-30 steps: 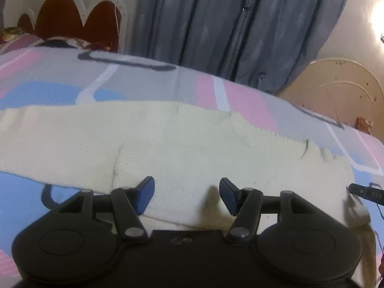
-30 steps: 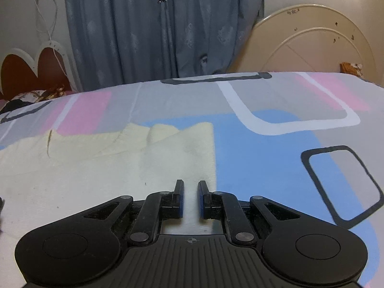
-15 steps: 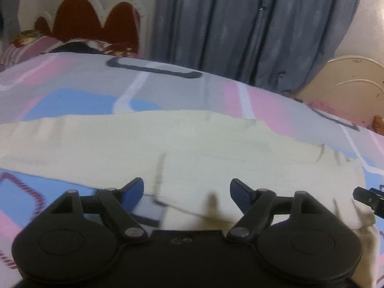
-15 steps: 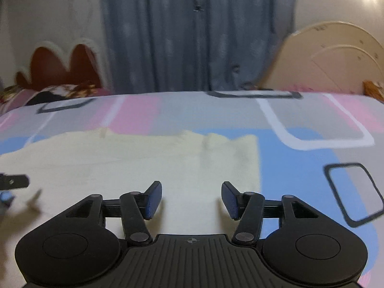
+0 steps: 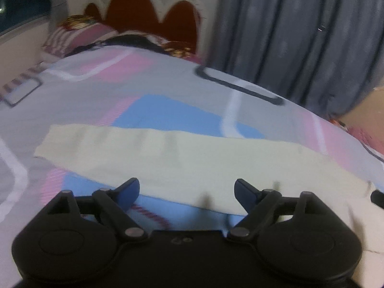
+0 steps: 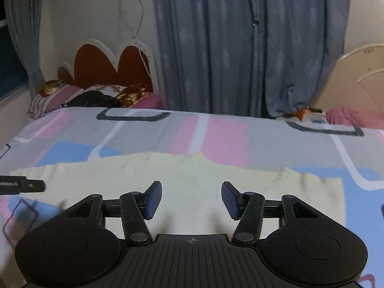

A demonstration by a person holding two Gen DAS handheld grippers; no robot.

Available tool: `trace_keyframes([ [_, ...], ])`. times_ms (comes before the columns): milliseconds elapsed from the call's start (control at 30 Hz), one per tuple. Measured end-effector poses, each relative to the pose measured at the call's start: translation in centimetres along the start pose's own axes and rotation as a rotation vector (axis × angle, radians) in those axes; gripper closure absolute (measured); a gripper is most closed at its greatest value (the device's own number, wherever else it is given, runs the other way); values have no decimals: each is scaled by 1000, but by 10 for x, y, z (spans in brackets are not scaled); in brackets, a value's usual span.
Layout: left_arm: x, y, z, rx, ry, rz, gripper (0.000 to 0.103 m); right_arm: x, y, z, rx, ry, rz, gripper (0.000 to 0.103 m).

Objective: Fold small clothes
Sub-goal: 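Grasp the other sleeve's cuff with the left gripper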

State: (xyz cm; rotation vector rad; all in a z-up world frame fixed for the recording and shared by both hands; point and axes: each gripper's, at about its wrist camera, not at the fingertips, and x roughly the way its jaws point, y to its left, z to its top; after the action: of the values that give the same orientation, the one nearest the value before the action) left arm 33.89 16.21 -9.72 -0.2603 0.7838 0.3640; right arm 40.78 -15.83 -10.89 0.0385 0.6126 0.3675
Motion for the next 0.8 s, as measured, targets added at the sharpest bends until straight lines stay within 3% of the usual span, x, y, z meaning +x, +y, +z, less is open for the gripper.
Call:
trace_keyframes([
  [133, 13, 35, -7, -73, 29, 32, 17, 27, 24, -14, 43, 32, 16, 48],
  [367, 39, 94, -7, -203, 48, 78, 17, 62, 62, -23, 14, 57, 10, 48],
  [667, 52, 127, -3, -330, -20, 15, 16, 98, 75, -36, -8, 111, -24, 48],
  [733, 53, 132, -3, -371, -58, 4, 21, 101, 78, -37, -20, 106, -33, 48],
  [800, 57, 143, -2, -428, -95, 9, 38, 99, 78, -34, -11, 91, -30, 48],
])
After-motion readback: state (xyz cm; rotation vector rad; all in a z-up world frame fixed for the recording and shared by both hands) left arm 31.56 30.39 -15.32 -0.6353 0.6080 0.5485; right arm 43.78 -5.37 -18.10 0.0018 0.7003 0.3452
